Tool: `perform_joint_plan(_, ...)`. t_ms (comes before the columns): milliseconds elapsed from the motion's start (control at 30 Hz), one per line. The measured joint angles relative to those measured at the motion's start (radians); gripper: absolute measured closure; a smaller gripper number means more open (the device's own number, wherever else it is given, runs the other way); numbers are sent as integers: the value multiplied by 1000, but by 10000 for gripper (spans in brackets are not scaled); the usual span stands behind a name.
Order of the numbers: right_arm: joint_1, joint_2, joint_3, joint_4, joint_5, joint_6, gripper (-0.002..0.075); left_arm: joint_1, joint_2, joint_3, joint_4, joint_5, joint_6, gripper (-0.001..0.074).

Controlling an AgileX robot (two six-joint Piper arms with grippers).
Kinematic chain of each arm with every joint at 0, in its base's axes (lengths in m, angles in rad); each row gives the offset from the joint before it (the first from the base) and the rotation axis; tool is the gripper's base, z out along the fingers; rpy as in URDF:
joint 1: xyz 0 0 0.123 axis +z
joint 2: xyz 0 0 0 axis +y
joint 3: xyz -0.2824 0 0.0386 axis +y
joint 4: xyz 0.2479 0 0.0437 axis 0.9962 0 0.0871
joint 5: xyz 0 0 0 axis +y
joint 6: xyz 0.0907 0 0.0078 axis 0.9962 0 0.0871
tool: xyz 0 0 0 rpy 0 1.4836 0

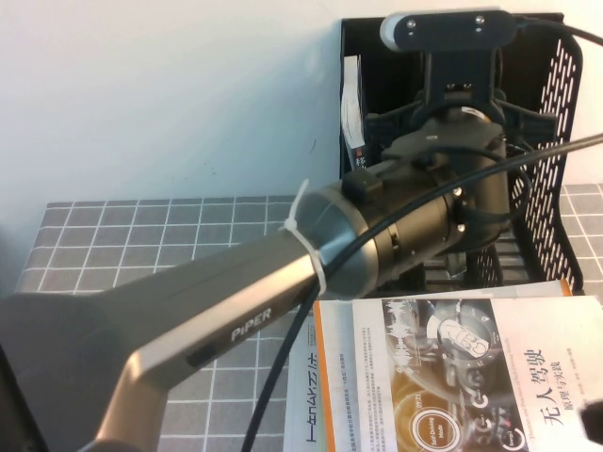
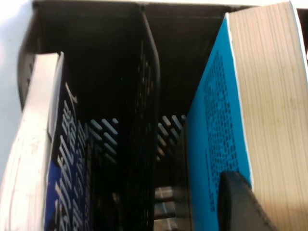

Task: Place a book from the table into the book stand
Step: Place the book on the book shelf

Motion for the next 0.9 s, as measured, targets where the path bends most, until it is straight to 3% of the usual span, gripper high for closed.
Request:
perform_joint_plan(167,0,-128,0,-168,117,136,729,45,1,0,-84,-64,43,550)
perform_joint_plan(500,0,-436,0,-271,290,290,729,139,2,0,-199,-155,102,547)
perform_joint_plan(567,0,-483,0,-308,323,324,729,143,2,0,-201,-174,111,514)
perform_joint_plan(767,0,-553,0,-369,397,365,729,147,-7,-12,-245,-231,144,290)
perform_joint_plan(833,0,-555,0,-381,420,367,729,147,-7,-12,-289,-233,172,292)
perform_joint_plan(900,0,-555,0,-393,440,359,729,147,-10,-12,-365,-213,247,342)
